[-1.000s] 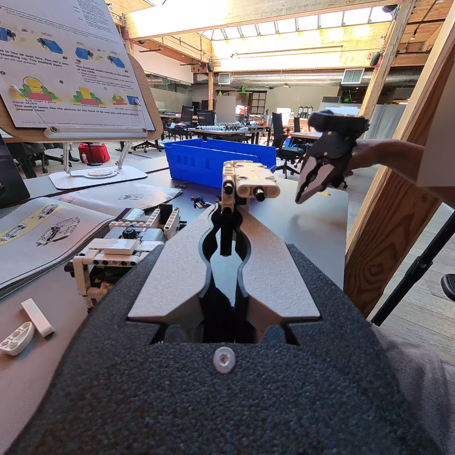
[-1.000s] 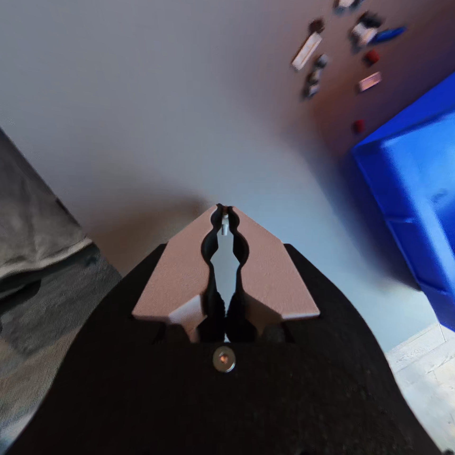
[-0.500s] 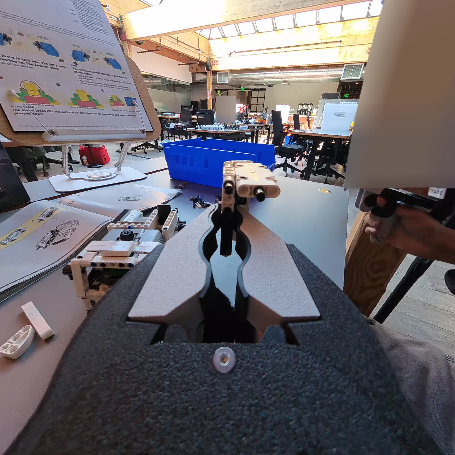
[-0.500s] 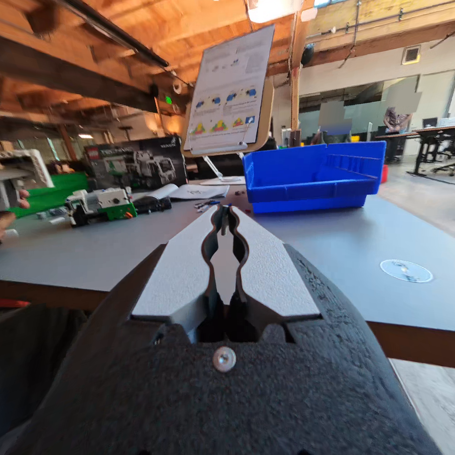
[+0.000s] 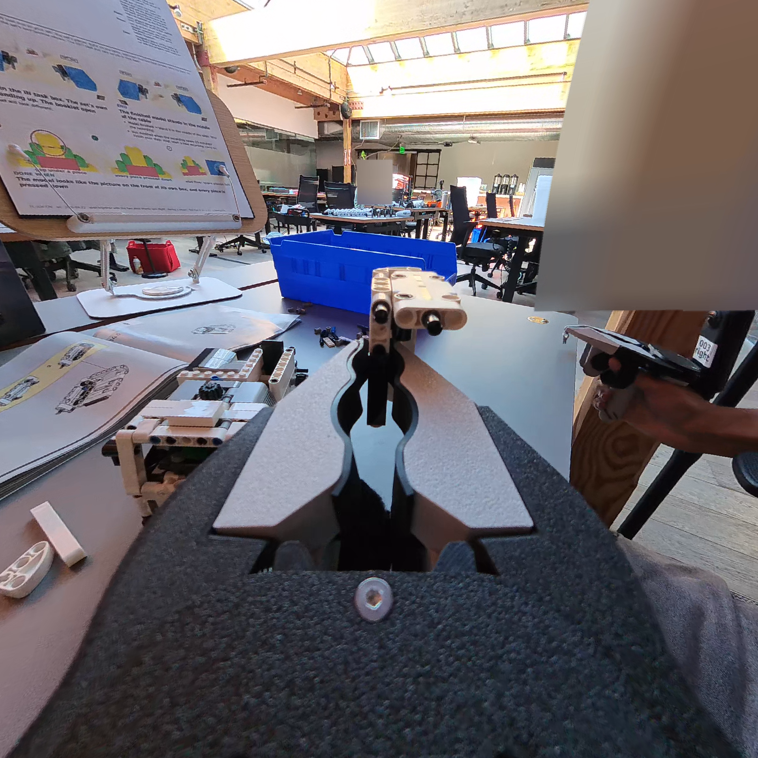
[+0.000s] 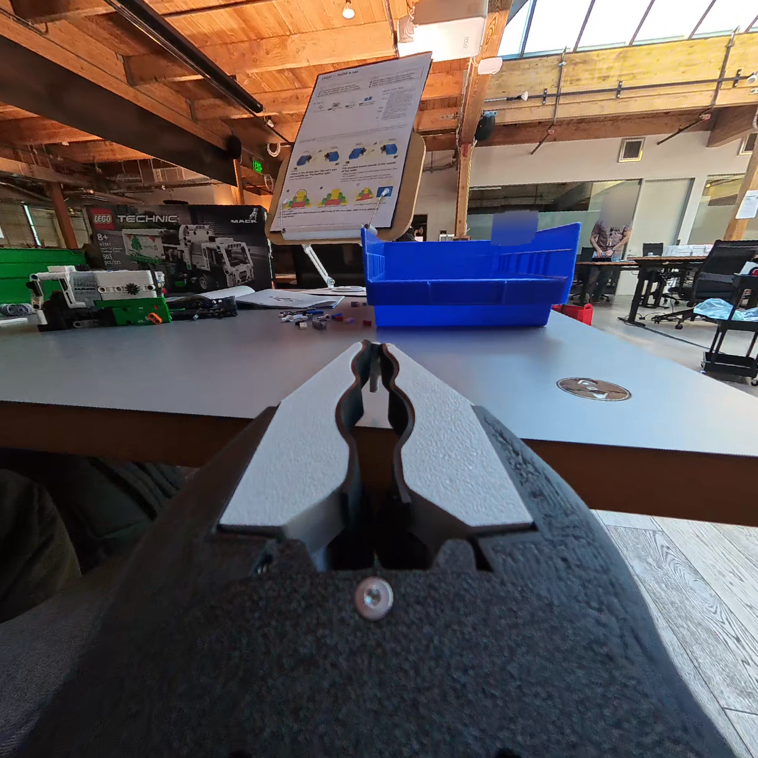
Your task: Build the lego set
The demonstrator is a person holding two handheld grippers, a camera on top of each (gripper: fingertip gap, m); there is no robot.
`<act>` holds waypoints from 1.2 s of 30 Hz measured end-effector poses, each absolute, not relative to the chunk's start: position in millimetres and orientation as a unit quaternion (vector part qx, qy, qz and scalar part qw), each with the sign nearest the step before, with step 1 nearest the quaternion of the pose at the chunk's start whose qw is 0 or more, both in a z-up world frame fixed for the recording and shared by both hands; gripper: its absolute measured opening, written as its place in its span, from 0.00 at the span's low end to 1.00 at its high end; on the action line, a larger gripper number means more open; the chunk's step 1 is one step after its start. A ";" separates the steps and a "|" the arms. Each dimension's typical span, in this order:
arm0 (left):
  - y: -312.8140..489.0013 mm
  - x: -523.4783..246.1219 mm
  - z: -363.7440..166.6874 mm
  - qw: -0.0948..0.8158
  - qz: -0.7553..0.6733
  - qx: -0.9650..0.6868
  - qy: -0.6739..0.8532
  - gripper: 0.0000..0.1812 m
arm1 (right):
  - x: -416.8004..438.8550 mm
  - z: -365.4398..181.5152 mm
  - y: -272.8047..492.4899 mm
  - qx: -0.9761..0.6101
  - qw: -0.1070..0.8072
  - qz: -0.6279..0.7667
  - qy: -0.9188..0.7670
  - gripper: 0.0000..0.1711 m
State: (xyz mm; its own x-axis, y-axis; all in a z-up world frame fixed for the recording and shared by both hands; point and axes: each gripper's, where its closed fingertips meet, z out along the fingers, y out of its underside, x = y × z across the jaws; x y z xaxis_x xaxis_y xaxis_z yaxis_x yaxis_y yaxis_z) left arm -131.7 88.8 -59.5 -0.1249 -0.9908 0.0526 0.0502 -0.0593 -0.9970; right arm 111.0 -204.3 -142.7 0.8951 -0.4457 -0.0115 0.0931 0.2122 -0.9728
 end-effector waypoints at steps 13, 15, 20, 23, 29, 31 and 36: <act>88.5 -131.7 -59.7 0.466 -0.557 -0.468 0.503 0.04 | 113.7 -152.2 -208.0 -0.613 0.752 -0.181 0.162 0.02; 88.3 -131.7 -59.7 0.466 -0.557 -0.468 0.503 0.03 | 112.6 -152.3 -209.7 -0.614 0.751 -0.183 0.160 0.02; 88.1 -131.6 -59.9 0.466 -0.557 -0.468 0.504 0.03 | 110.7 -151.8 -209.6 -0.617 0.749 -0.182 0.158 0.02; 88.1 -131.6 -59.8 0.466 -0.557 -0.467 0.504 0.03 | 112.1 -153.3 -209.1 -0.617 0.748 -0.183 0.161 0.03; 88.0 -131.5 -60.0 0.466 -0.557 -0.467 0.505 0.03 | 111.8 -153.8 -210.0 -0.618 0.748 -0.178 0.165 0.03; 88.0 -131.5 -60.0 0.466 -0.557 -0.467 0.505 0.03 | 111.3 -153.8 -209.5 -0.619 0.747 -0.178 0.164 0.04; 88.0 -131.6 -59.9 0.466 -0.557 -0.467 0.505 0.03 | 110.5 -152.7 -208.9 -0.619 0.748 -0.175 0.164 0.06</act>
State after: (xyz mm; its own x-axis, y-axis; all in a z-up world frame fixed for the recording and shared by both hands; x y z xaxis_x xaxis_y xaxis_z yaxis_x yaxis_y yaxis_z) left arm -131.6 88.0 -59.9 -0.1295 -0.9903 0.0504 0.0473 -0.0569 -0.9973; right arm 110.5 -208.9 -152.7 0.8844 -0.4658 -0.0289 0.0591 0.1733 -0.9831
